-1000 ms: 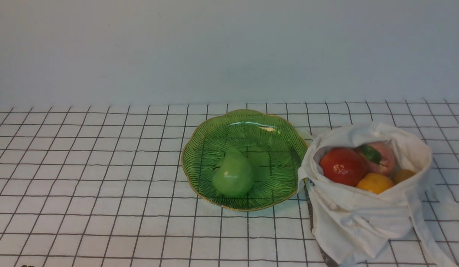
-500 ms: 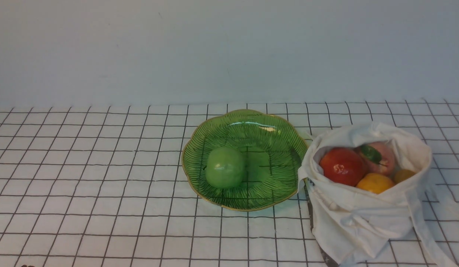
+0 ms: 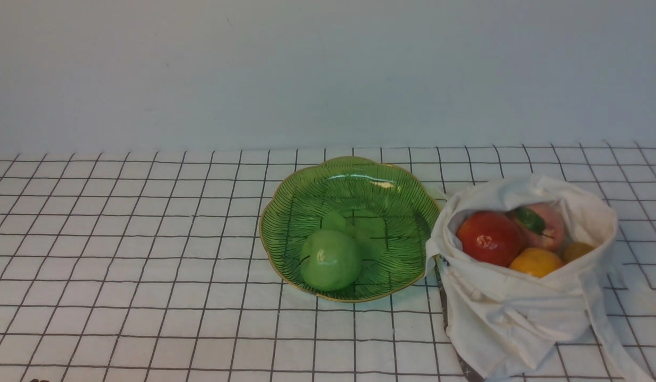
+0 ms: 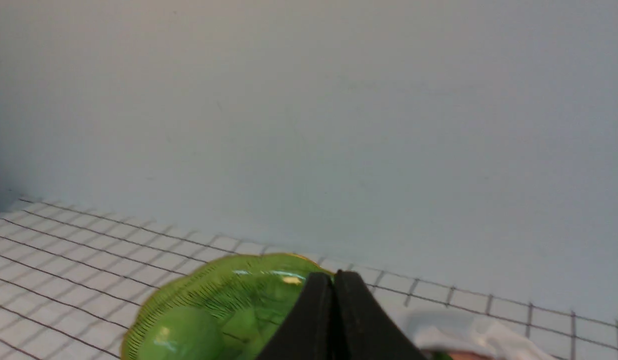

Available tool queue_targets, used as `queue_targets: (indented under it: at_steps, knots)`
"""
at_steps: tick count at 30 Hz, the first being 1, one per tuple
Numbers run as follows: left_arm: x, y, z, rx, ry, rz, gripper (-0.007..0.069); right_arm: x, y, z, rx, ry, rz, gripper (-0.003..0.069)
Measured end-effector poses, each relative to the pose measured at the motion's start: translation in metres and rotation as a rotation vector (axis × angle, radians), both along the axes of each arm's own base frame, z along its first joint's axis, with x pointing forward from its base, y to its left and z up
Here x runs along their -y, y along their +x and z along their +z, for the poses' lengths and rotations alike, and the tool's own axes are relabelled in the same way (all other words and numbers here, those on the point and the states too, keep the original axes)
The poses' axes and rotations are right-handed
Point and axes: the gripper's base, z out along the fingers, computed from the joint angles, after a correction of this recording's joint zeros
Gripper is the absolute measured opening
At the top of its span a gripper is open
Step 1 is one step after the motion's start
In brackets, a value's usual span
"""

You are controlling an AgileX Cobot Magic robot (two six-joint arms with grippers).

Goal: Take the fruit out of the bag on the white checkered tablecloth and place them on the plate.

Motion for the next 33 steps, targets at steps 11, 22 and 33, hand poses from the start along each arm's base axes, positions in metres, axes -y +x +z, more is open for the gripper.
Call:
queue_targets:
  at_steps: [11, 22, 33]
  knots:
    - [0.0, 0.0, 0.0, 0.0, 0.0, 0.0, -0.0008, 0.026, -0.015, -0.085, -0.109, 0.013, -0.37, -0.0014]
    - [0.0, 0.0, 0.0, 0.0, 0.0, 0.0, -0.0008, 0.028, -0.015, -0.105, -0.184, 0.022, -0.403, -0.0014]
    - [0.0, 0.0, 0.0, 0.0, 0.0, 0.0, -0.0008, 0.023, -0.015, -0.106, -0.188, 0.008, -0.313, -0.0014]
